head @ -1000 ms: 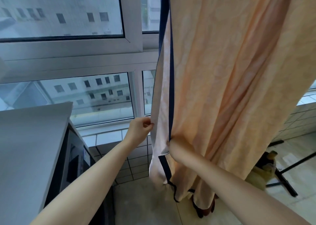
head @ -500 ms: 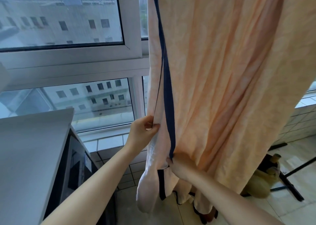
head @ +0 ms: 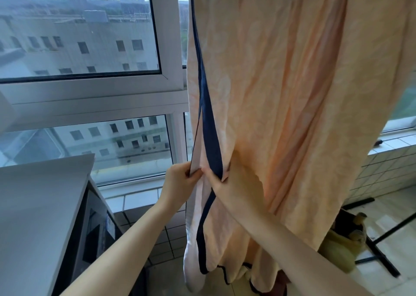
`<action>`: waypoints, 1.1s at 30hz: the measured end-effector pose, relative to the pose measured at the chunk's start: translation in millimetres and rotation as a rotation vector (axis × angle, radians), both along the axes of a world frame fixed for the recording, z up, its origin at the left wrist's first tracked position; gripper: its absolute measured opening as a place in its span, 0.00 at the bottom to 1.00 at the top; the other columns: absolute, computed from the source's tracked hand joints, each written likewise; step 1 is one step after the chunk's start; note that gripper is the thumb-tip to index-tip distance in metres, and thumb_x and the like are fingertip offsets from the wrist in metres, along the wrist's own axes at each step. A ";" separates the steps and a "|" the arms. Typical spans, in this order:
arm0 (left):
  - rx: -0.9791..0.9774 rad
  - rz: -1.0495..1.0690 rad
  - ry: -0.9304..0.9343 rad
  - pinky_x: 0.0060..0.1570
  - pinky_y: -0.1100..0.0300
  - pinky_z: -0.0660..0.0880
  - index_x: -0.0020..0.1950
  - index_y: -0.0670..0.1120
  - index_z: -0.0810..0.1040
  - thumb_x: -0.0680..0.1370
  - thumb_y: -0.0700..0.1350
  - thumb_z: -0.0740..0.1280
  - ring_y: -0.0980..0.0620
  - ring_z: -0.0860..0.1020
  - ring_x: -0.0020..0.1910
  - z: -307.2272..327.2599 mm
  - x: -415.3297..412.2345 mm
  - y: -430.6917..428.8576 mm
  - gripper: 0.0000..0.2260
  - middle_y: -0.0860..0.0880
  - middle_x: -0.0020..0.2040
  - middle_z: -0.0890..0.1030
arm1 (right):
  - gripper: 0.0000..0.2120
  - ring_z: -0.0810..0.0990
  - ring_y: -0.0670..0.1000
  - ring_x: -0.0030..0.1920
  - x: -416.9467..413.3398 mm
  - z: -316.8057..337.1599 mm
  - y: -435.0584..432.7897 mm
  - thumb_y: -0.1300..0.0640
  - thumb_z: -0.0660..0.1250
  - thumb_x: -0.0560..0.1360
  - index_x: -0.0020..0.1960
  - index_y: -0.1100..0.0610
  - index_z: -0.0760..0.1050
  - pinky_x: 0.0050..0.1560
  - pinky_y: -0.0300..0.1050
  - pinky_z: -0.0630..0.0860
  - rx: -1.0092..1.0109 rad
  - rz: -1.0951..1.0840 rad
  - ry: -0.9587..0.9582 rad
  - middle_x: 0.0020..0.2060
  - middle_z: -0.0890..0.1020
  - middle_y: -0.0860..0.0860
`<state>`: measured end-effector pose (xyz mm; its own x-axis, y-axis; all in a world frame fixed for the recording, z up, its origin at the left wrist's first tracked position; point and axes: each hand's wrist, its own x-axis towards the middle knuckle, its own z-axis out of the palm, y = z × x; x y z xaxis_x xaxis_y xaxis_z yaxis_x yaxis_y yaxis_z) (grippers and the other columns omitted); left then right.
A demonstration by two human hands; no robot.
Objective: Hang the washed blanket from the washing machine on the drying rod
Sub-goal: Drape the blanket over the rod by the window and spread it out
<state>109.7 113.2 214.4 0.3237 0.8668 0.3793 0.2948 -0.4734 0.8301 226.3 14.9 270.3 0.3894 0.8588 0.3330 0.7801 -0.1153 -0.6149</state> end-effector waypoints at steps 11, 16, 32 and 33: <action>-0.083 -0.016 -0.099 0.35 0.54 0.76 0.36 0.44 0.79 0.74 0.42 0.72 0.48 0.76 0.32 27.7 3.0 10.1 0.08 0.52 0.32 0.80 | 0.16 0.75 0.49 0.25 7.3 56.9 12.0 0.43 0.59 0.78 0.58 0.54 0.68 0.27 0.52 0.76 0.324 0.038 -0.036 0.30 0.75 0.49; -0.079 0.004 -0.119 0.48 0.58 0.78 0.58 0.50 0.75 0.69 0.47 0.77 0.53 0.77 0.50 57.4 11.8 26.5 0.21 0.53 0.53 0.79 | 0.18 0.77 0.48 0.33 12.7 76.7 10.8 0.43 0.62 0.77 0.61 0.53 0.67 0.33 0.47 0.78 0.416 0.009 -0.034 0.37 0.77 0.47; 0.048 0.031 -0.211 0.26 0.70 0.66 0.25 0.43 0.70 0.75 0.35 0.68 0.60 0.69 0.22 132.9 39.1 61.8 0.19 0.56 0.21 0.72 | 0.21 0.73 0.54 0.55 22.2 152.5 19.7 0.47 0.69 0.73 0.60 0.57 0.70 0.56 0.48 0.73 0.715 -0.142 -0.408 0.54 0.75 0.54; 0.038 0.028 -0.252 0.27 0.65 0.67 0.24 0.39 0.68 0.74 0.33 0.67 0.57 0.67 0.23 135.9 39.1 65.7 0.19 0.53 0.22 0.71 | 0.26 0.71 0.56 0.59 20.3 165.3 22.6 0.44 0.69 0.73 0.64 0.57 0.67 0.60 0.48 0.71 0.728 -0.146 -0.429 0.58 0.73 0.56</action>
